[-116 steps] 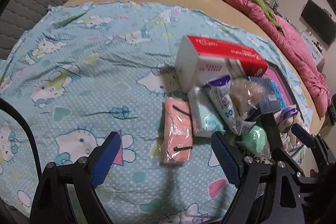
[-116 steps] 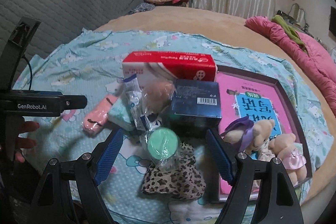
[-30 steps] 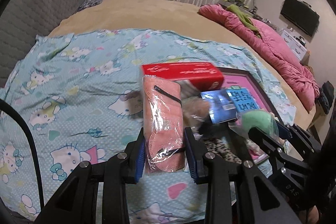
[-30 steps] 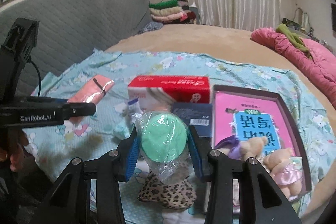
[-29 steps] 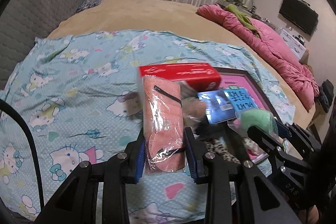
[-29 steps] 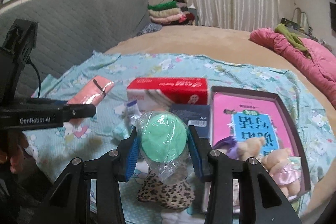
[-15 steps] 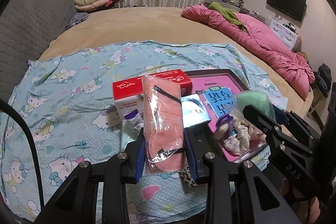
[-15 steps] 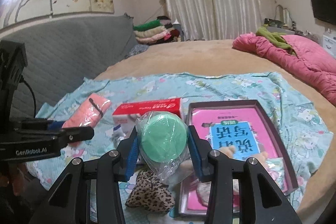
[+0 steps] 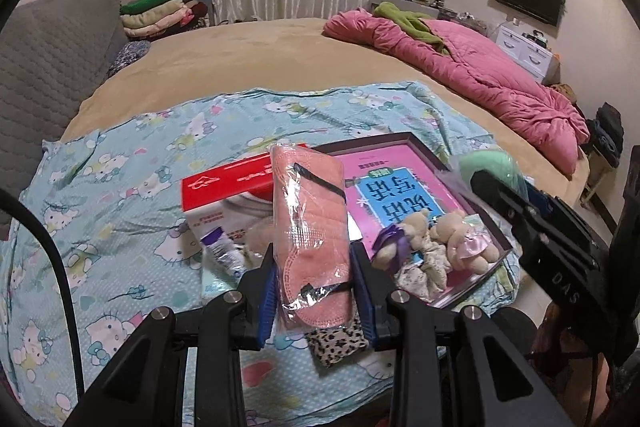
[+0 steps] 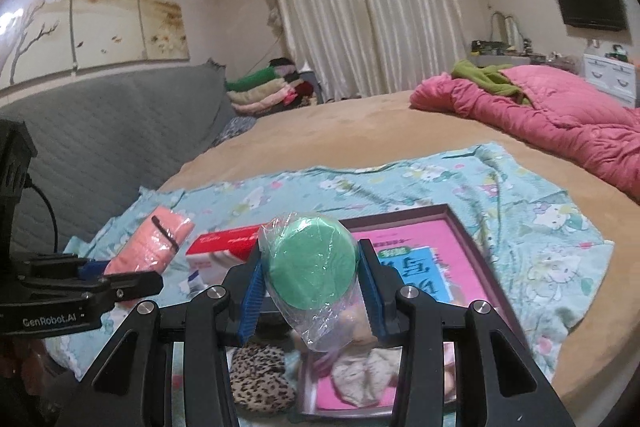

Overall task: Organize soft objects
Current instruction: 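Lift the pink pad with the left tool while the right tool carries the green ball toward the tray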

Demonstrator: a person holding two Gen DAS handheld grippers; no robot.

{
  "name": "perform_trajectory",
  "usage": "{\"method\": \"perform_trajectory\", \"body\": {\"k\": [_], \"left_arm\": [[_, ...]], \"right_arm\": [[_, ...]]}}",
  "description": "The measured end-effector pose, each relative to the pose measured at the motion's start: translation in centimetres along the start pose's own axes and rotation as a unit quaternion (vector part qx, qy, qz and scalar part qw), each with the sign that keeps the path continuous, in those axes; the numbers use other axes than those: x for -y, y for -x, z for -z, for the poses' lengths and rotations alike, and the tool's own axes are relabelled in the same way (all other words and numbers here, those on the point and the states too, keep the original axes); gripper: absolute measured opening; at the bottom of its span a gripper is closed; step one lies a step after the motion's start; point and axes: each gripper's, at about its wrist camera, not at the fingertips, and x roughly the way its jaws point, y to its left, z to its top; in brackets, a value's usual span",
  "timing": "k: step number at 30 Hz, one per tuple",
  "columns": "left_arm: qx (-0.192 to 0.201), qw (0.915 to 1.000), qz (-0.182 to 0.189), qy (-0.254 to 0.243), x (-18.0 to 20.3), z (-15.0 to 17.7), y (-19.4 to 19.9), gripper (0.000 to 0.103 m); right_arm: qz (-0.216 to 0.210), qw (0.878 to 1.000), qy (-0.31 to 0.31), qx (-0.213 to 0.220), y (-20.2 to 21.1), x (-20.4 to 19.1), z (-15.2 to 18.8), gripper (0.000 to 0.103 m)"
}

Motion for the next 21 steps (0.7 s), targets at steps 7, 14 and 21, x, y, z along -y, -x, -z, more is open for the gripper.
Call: {"method": "perform_trajectory", "body": {"k": [7,14,21], "left_arm": [[-0.004,0.9996,0.020,-0.019,2.4,-0.7,-0.9,0.034],[-0.029,0.9974,0.048,-0.045,5.8,-0.4,-3.2,0.034],[-0.072,0.9928,0.069,-0.066,8.7,0.9,-6.5,0.034]], "right_arm": [[0.029,0.999,-0.030,0.019,1.1,3.1,-0.5,0.044],[0.057,0.996,-0.064,0.031,1.9,6.4,-0.7,0.044],[0.076,0.993,-0.087,0.038,2.4,8.8,-0.4,0.044]]}}
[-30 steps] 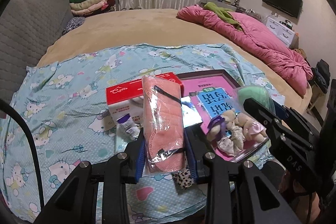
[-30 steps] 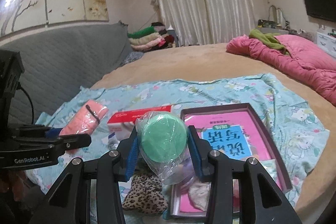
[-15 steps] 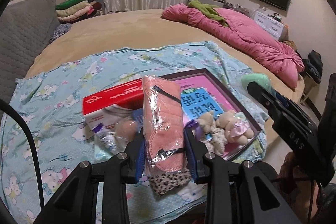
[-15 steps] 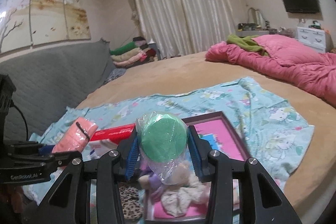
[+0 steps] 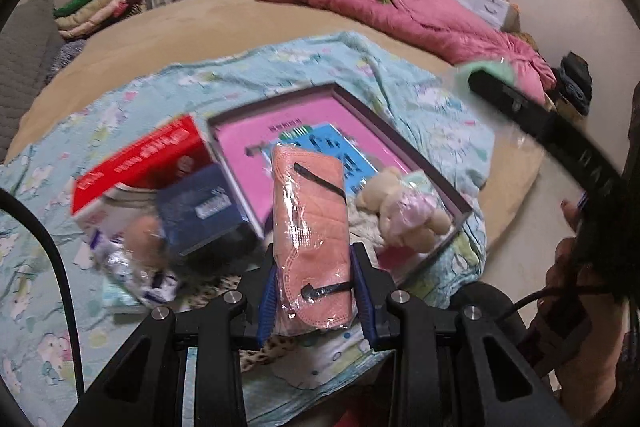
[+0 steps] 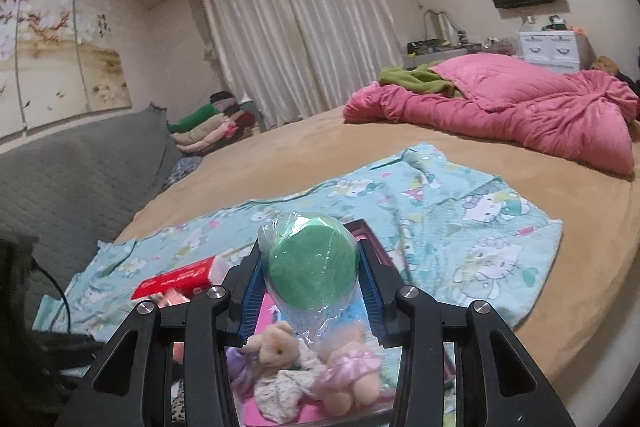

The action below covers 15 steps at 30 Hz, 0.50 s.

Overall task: Organize soft objects
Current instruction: 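Lift the pink pad with the left tool while the right tool carries the green ball toward the tray, then lower the pink pad onto the tray with the left tool while the right tool releases the green ball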

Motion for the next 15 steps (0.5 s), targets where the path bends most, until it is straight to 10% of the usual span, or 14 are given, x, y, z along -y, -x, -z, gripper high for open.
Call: {"method": "perform_trajectory", "body": {"k": [15], "left_arm": [[-0.063,0.9978,0.017,-0.013,1.4,0.6,-6.7,0.034]], "right_arm": [[0.053,0.998,-0.035,-0.010,-1.0,4.5,0.4,0.044]]}}
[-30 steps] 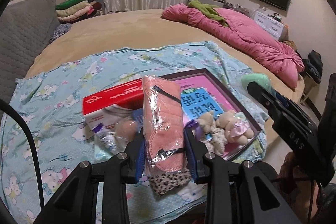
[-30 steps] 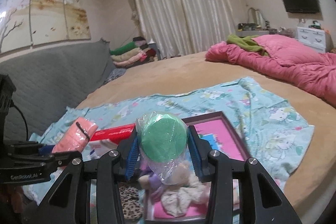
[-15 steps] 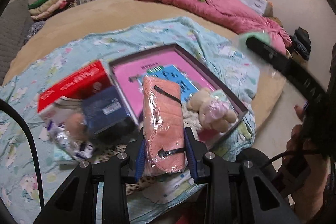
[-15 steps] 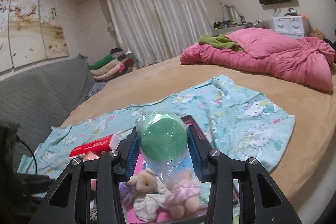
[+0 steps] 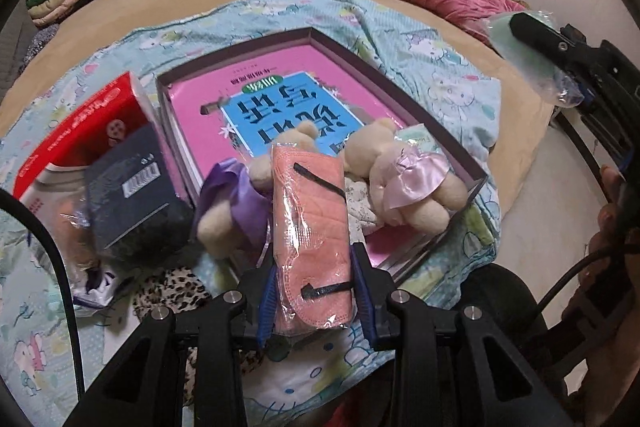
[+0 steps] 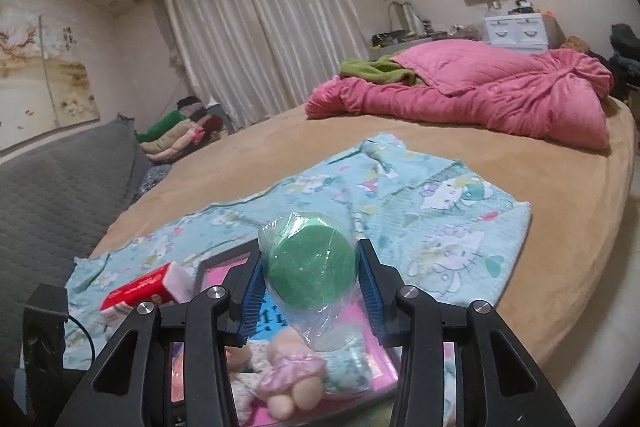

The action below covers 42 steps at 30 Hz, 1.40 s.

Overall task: Organize soft objects
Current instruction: 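Lower the pink pad onto the tray with the left tool while the right tool releases the green ball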

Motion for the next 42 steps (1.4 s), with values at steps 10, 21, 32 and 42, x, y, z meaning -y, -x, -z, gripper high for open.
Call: {"method": "perform_trajectory", "body": {"k": [10,21,32,42], "left_arm": [[-0.014,0.9996,0.006,0.022,-1.4,-0.2,-2.4,0.034],[-0.008,0.9987,0.026,0.043,-3.0,0.1,-2.7,0.034],[0.001,0.9978,0.046,0.048,-3.3,0.5,-2.3,0.034],[0.003,0.9978,0.044,0.048,-3.4,0.7,-1.8,0.034]], "right_arm": [[0.001,0.999,0.007,-0.033,-2.4,0.3,1.1,0.044],[-0.076,0.990,0.052,-0.109,-5.9,-4.8,3.3,0.045],[-0.075,0.982,0.080,-0.156,-8.5,-6.7,5.6,0.045],[-0.067,0.978,0.090,-0.178,-9.5,-6.7,6.8,0.046]]}}
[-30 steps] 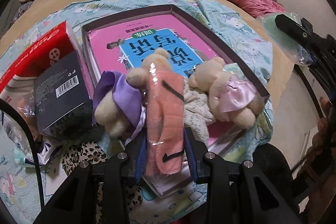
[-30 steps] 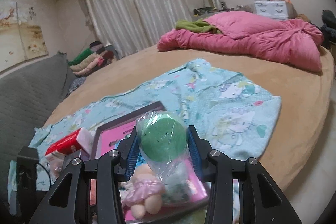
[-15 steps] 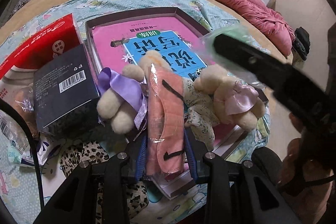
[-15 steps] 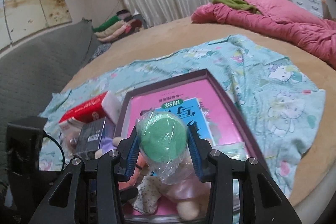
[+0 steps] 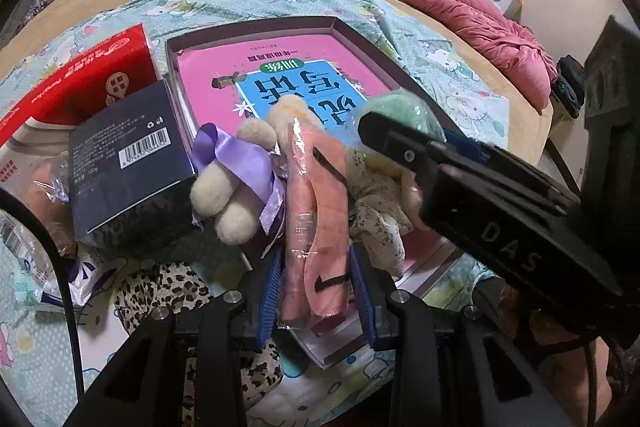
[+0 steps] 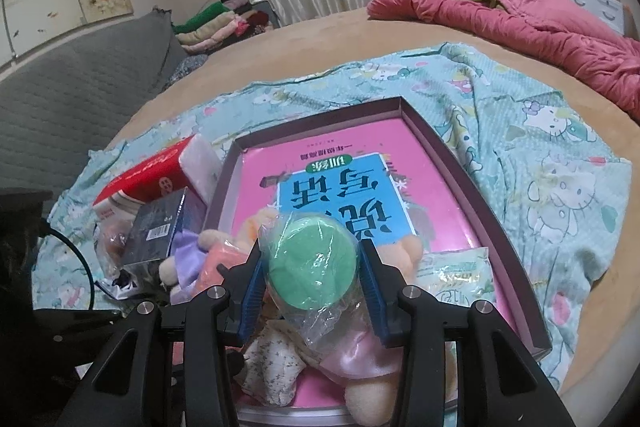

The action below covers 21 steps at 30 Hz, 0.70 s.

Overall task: Organize soft objects
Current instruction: 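Lower the pink pad onto the tray with the left tool while the right tool releases the green ball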

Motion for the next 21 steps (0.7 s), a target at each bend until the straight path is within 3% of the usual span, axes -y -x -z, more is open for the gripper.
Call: {"method": "perform_trajectory", "body": {"k": [10,21], "left_arm": [[0.005,1.0000,-0.006,-0.002,0.1,0.0,0.7,0.034],[0.007,0.9999,0.006,0.013,-0.5,0.0,1.4,0.034]], "right_arm": [[-0.021,1.000,-0.013,0.002,0.3,0.4,0.1,0.050],[-0.029,0.997,-0.025,0.063,3.2,0.7,-0.4,0.067]]}}
